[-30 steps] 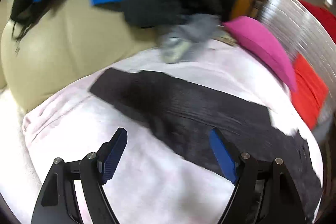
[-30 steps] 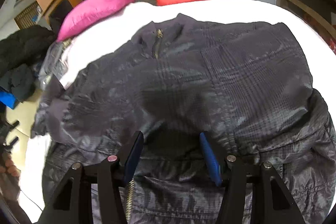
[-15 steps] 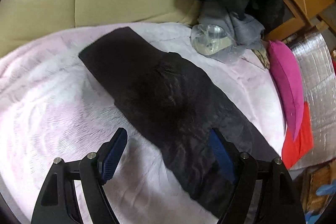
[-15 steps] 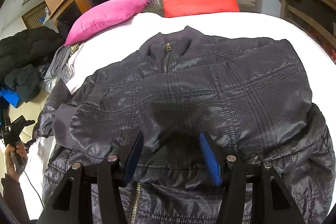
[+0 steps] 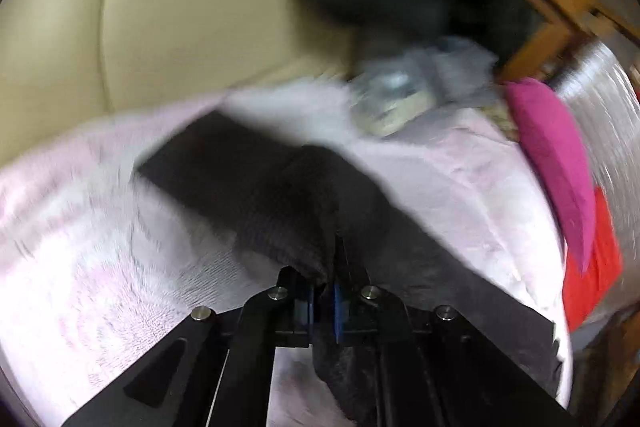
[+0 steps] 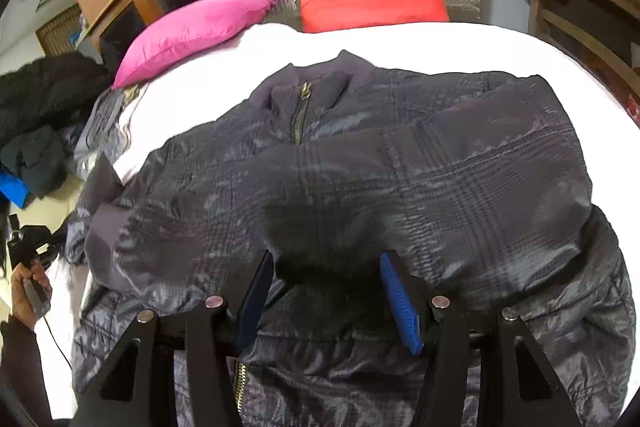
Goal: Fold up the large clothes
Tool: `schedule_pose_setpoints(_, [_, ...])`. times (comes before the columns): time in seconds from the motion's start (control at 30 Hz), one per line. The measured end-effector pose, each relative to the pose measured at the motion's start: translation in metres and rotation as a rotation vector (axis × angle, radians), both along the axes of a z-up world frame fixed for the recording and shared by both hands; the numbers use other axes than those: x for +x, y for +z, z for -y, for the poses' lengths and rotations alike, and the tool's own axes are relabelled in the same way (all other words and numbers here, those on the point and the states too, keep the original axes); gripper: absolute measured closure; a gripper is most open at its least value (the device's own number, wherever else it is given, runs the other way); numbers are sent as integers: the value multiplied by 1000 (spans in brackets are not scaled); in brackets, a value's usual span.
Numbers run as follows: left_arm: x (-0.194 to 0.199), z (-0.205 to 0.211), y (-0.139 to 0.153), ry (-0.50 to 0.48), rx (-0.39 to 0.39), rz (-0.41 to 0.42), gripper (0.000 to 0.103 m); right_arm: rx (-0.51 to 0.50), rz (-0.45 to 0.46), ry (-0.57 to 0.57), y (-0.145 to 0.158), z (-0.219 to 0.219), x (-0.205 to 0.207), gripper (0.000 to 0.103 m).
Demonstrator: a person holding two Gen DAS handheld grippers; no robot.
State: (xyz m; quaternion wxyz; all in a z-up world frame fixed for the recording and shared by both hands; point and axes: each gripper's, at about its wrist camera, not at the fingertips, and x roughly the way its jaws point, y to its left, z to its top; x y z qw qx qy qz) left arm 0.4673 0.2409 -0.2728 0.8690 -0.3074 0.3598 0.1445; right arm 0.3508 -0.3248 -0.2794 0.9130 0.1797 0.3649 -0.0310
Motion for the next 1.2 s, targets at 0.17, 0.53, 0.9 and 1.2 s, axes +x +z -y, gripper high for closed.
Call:
schedule_pose_setpoints(0.17, [-25, 74, 70, -162, 161, 160, 97, 43, 49, -44, 13, 12, -11, 43])
schedule_pose_setpoints(0.53, [-104, 317, 99, -766, 334, 308, 97, 142, 104, -153, 27, 48, -40, 43])
schedule_pose_setpoints(0.9, [-125, 413, 16, -1137, 305, -32, 51, 351, 56, -242, 18, 102, -50, 37])
schedule_pose_setpoints(1.2, [-139, 310, 113, -894, 411, 332, 25, 383, 67, -115, 22, 80, -43, 35])
